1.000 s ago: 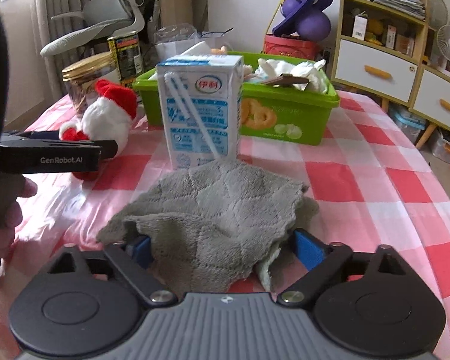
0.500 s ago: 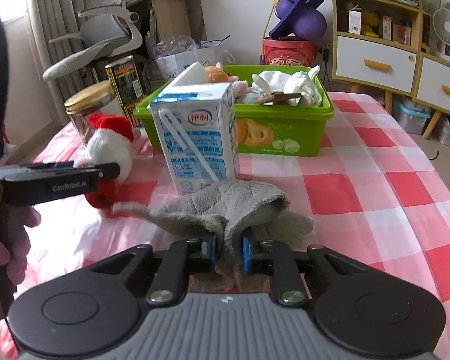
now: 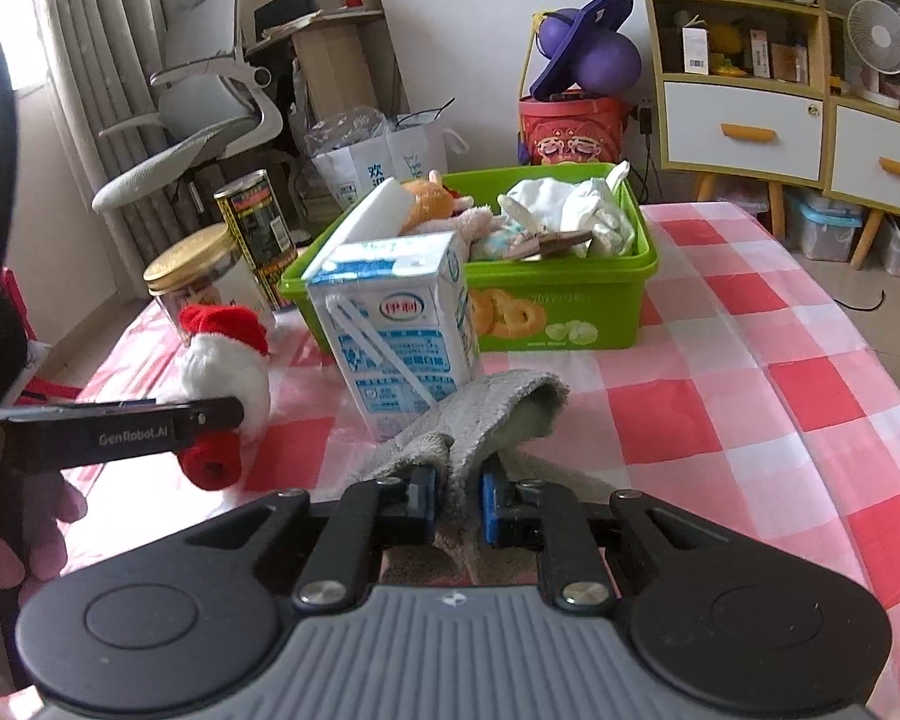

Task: Organize soft objects
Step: 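Carry the Santa plush and grey cloth over the green bin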

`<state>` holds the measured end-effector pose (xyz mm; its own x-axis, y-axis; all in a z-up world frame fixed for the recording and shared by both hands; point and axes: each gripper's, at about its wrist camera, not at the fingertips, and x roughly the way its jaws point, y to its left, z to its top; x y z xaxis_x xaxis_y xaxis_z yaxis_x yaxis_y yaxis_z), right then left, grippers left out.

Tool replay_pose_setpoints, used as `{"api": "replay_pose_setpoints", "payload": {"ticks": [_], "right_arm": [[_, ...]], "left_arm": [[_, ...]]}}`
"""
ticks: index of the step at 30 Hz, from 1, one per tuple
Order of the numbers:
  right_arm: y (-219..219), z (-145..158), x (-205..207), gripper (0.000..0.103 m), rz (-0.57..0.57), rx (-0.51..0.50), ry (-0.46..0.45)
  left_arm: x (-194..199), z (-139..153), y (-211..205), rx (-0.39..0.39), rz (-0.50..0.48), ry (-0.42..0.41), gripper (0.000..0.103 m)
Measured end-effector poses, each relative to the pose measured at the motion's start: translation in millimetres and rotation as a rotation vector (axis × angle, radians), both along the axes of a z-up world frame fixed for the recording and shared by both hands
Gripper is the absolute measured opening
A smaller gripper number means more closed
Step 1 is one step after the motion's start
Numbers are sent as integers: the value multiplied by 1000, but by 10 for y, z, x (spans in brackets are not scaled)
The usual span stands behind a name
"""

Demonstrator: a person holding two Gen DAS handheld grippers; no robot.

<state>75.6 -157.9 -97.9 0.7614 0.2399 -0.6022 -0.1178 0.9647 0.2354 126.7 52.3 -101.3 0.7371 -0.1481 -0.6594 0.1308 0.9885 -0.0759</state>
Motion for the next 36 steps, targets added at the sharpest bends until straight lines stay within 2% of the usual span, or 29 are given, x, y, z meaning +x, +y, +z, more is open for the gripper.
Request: {"api": "replay_pose_setpoints", "payload": {"ticks": [15, 19, 27, 36], "right_arm": [[-225, 318, -84, 14, -47, 138, -53], [-333, 424, -131, 14, -63, 185, -76], [-500, 557, -171, 14, -92, 263, -108], [-568, 794, -55, 14, -90, 276, -150]], "left_arm": [[-164, 274, 19, -85, -17, 52, 49], [-247, 349, -33, -72, -38, 47, 49], [-342, 506, -57, -104, -60, 33, 49], [-231, 719, -165, -113, -71, 6, 49]]}}
